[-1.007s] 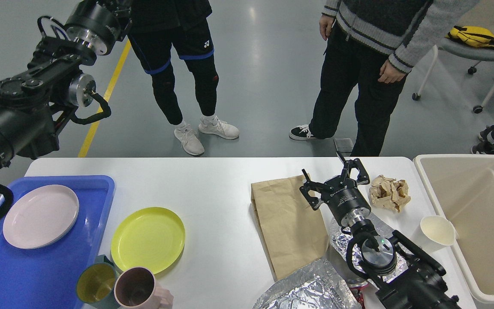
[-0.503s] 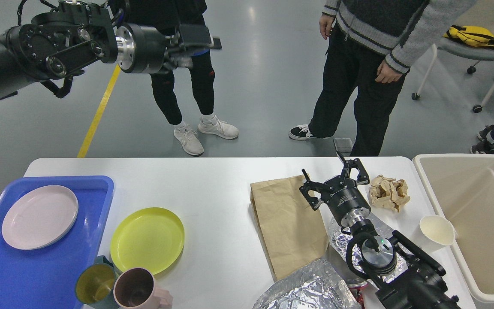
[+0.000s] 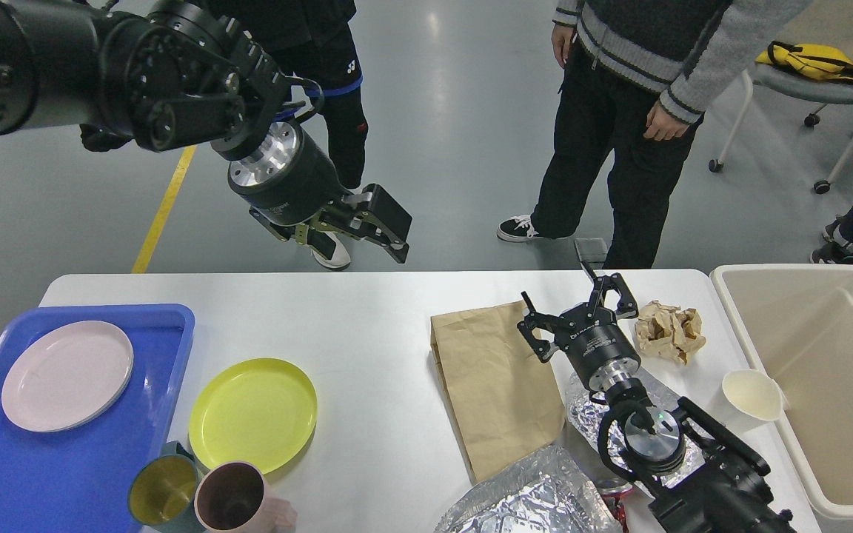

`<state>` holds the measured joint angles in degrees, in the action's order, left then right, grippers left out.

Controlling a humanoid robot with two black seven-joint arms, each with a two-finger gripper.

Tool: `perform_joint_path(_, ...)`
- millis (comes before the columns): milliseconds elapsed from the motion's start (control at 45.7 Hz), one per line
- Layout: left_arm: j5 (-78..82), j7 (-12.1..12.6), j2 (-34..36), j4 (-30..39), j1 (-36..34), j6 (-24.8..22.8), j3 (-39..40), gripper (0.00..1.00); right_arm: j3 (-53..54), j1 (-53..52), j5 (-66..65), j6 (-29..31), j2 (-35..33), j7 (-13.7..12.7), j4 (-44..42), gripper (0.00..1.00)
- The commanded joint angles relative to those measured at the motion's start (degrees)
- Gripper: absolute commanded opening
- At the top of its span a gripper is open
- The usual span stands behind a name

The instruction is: Tidy desktop

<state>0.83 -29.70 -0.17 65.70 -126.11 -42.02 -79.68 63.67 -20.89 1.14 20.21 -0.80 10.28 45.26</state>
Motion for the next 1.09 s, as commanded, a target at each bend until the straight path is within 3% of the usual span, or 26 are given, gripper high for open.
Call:
perform_joint_path(0, -0.04, 0.0, -1.5, 0.05, -0.1, 0.01, -0.03, 1.0, -0.04, -0.03, 0.0, 0.0, 0.0, 0.0, 0.0, 1.0)
perform_joint_path(394, -0.04, 0.0, -1.59, -0.04, -0.8, 0.01, 0.84, 1.0, 0.05, 0.06, 0.0, 0.0, 0.0, 0.0, 0.0, 1.0)
perform_joint_path(1073, -0.04, 0.0, -2.21, -0.04, 5.35, 0.01, 4.62, 1.0, 0.05, 0.06, 0.0, 0.0, 0.0, 0.0, 0.0, 1.0)
